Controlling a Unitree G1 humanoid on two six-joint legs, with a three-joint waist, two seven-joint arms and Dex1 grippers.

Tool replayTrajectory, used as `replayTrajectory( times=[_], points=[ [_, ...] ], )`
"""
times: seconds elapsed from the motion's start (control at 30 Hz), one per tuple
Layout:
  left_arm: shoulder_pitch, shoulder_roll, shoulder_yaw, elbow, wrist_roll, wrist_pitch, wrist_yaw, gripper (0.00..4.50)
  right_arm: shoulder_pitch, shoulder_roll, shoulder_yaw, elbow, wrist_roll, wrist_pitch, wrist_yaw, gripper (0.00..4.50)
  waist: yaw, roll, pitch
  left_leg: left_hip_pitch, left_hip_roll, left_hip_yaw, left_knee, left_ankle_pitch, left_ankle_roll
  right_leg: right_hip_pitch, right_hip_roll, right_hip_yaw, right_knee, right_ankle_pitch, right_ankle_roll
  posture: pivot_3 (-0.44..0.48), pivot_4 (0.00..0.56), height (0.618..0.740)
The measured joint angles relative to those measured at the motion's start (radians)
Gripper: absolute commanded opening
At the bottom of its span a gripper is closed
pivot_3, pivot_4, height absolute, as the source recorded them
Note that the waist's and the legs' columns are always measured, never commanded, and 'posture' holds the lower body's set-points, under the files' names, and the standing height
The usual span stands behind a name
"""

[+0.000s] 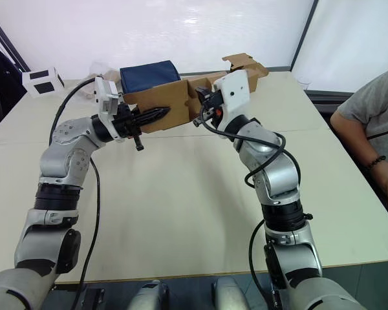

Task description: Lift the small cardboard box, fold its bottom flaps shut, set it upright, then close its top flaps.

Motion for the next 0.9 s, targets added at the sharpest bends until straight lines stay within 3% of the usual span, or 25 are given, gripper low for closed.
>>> replayTrajectory(
  times=[0.6, 0.9],
  points=[
    [0.038, 0.021, -0.027, -0.081, -0.080, 0.168, 0.002, 0.05, 0.005, 0.032, 0.048, -0.038, -0.029, 0.003, -0.002, 0.00, 0.001, 0.000, 0.000, 0.000, 0.000, 0.000, 0.000, 0.000, 0.000, 0.000, 0.000, 0.000, 0.000, 0.000, 0.000, 0.000, 0.150, 0.740],
    [-0.006, 0.028, 0.010, -0.069, -0.133, 0.211, 0.041, 0.05, 0.094, -0.070, -0.019, -0.041, -0.063, 0.003, 0.005, 0.00, 0.001, 0.000, 0.000, 0.000, 0.000, 0.000, -0.001, -0.001, 0.002, 0.000, 0.000, 0.000, -0.001, 0.000, 0.000, 0.000, 0.150, 0.740]
  ],
)
